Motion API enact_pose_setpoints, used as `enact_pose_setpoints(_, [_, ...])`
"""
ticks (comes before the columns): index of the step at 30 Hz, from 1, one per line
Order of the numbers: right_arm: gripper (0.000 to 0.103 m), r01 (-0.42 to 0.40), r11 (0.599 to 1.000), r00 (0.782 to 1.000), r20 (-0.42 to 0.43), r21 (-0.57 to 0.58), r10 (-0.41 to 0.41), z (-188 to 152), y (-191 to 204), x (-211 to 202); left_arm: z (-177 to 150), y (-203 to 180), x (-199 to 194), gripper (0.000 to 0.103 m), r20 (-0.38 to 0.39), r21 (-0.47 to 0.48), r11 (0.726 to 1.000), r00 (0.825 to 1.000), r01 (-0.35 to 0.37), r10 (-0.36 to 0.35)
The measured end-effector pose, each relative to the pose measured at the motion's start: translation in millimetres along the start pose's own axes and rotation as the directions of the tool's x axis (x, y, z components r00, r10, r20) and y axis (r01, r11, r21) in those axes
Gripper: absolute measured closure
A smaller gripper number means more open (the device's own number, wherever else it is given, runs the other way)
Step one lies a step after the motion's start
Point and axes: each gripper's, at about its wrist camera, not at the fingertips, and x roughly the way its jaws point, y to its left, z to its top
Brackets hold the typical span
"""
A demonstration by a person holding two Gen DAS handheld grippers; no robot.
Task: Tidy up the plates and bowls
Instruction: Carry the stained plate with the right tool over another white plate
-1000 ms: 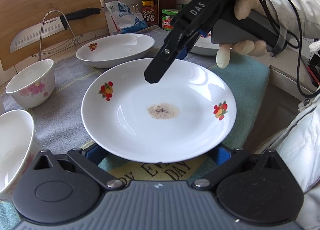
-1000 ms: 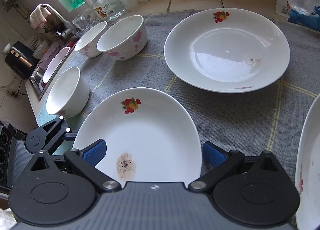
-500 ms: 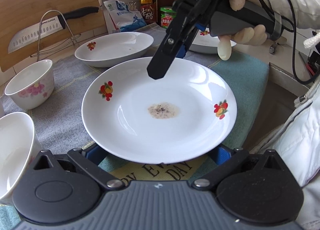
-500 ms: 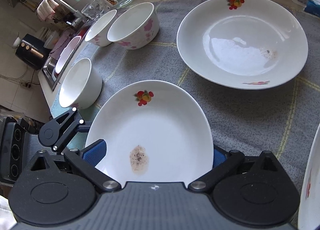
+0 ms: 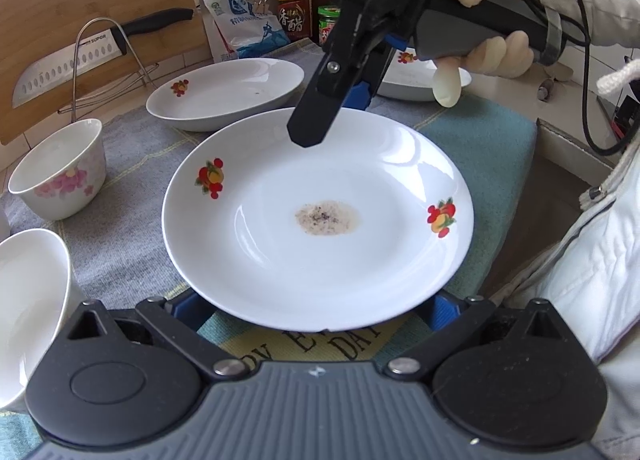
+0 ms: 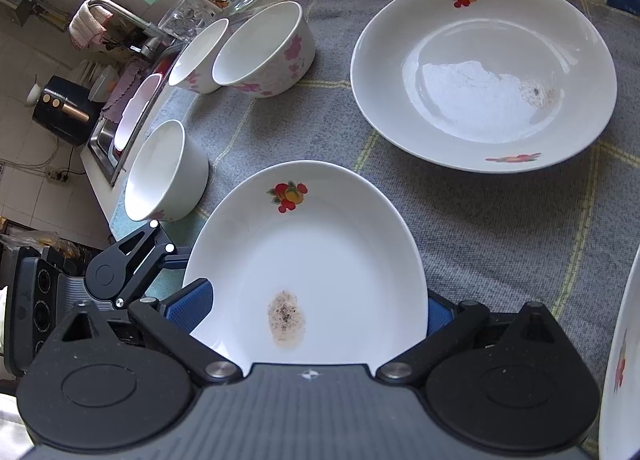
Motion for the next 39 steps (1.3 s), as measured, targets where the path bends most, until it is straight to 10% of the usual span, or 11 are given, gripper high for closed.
enact_pose_setpoints(39, [0.000,0.080,0.994,0.973,0.212,0.076,-0.094,-35,-87,-133,119,-45,61,0.002,0.016,0.123,0.986,0.994,0.109,-0.112])
